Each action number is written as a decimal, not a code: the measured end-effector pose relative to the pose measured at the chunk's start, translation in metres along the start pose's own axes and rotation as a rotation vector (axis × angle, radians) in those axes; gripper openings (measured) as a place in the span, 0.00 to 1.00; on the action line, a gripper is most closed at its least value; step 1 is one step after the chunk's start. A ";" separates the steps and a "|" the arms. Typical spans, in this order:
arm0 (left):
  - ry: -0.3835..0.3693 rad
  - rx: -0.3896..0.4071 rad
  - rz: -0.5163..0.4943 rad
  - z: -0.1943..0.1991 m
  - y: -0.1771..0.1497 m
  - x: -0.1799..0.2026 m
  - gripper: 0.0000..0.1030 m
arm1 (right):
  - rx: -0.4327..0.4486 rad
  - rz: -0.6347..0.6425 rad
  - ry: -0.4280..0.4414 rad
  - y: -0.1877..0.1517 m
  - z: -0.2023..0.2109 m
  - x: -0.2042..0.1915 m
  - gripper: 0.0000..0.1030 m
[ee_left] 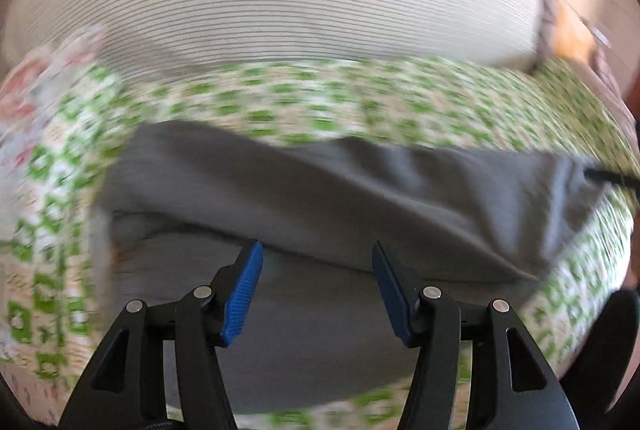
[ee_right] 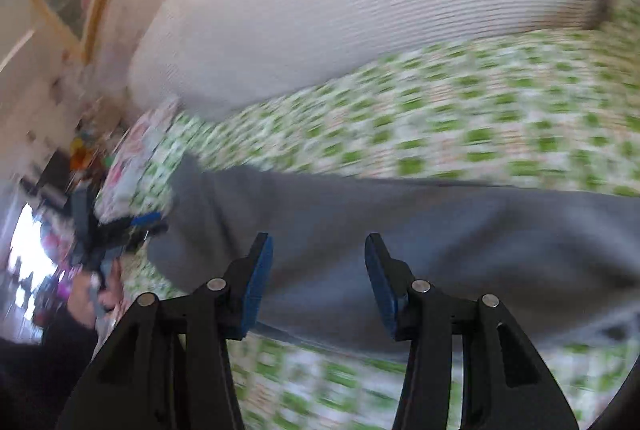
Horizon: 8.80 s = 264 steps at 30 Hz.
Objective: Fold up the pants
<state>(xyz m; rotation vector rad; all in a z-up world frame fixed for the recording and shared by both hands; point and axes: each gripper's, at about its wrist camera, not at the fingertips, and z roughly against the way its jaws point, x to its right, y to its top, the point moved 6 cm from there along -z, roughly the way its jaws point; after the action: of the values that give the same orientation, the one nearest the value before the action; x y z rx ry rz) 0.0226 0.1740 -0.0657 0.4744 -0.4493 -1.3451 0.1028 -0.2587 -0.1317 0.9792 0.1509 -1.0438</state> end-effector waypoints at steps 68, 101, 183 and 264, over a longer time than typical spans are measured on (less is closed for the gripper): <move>-0.059 -0.211 -0.249 -0.120 0.071 -0.116 0.08 | -0.266 0.468 0.077 -0.044 -0.172 -0.180 0.04; -0.164 -0.010 0.184 0.038 -0.132 -0.157 0.42 | -0.405 0.373 0.012 -0.101 -0.183 -0.160 0.25; -0.151 -0.169 -0.501 -0.083 -0.056 0.157 0.16 | 0.162 -0.511 -0.493 -0.057 0.076 0.176 0.11; -0.519 -0.232 -0.751 -0.149 0.101 0.554 0.41 | 0.534 -0.916 -0.130 -0.092 0.148 0.271 0.61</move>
<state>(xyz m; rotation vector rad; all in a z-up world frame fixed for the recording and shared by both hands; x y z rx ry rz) 0.2817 -0.3463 -0.1112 0.0791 -0.5523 -2.2391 0.1270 -0.5595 -0.2450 1.3549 0.2279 -2.0546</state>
